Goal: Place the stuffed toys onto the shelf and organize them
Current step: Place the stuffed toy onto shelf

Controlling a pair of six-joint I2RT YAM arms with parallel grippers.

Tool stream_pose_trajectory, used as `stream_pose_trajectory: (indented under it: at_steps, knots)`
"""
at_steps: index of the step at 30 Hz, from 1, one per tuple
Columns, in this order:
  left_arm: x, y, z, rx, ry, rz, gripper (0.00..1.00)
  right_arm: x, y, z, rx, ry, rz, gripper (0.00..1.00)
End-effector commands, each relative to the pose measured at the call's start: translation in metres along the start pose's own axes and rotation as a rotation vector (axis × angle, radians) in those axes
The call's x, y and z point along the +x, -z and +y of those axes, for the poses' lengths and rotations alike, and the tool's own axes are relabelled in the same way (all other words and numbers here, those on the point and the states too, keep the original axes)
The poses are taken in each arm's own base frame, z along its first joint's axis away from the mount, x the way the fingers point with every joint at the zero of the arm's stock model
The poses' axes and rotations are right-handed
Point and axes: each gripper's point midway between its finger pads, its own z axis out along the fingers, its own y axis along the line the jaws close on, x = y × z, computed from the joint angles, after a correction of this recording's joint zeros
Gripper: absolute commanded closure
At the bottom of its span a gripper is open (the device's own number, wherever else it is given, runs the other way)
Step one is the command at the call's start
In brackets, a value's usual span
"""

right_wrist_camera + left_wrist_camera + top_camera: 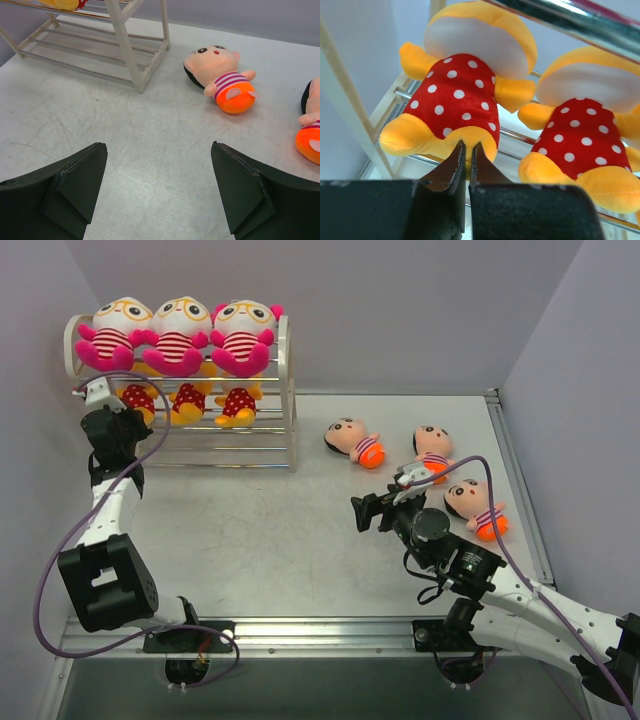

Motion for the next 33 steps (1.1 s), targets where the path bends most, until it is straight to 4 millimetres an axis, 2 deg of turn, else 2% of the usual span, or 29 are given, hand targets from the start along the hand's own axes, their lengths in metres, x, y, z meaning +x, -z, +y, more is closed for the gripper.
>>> stream_pose_trajectory:
  at_steps: [1, 9, 15, 17, 18, 22, 28, 33]
  knots:
    - [-0.038, 0.002, -0.028, 0.142, 0.013, -0.096, 0.97, -0.017, -0.001, -0.004, 0.028, -0.022, -0.046, 0.13]
    - [-0.038, 0.005, -0.029, 0.156, 0.059, -0.098, 0.97, -0.016, -0.002, -0.003, 0.027, -0.022, -0.043, 0.13]
    - [-0.032, 0.006, -0.014, 0.070, 0.077, -0.088, 0.97, -0.015, -0.002, -0.003, 0.026, -0.019, -0.040, 0.13]
    - [-0.031, 0.006, -0.010, 0.052, 0.080, -0.090, 0.92, -0.015, -0.002, -0.003, 0.026, -0.019, -0.040, 0.13]
    - [-0.032, 0.007, -0.010, 0.053, 0.081, -0.093, 0.85, -0.015, -0.002, -0.003, 0.026, -0.020, -0.043, 0.13]
    - [-0.033, 0.008, -0.010, 0.048, 0.082, -0.099, 0.71, -0.017, -0.001, -0.004, 0.028, -0.023, -0.047, 0.13]
    - [-0.039, 0.014, -0.013, 0.051, 0.085, -0.116, 0.53, -0.018, 0.000, -0.003, 0.023, -0.026, -0.047, 0.13]
    - [-0.048, 0.021, -0.016, 0.055, 0.089, -0.139, 0.46, -0.020, 0.000, -0.001, 0.015, -0.027, -0.049, 0.13]
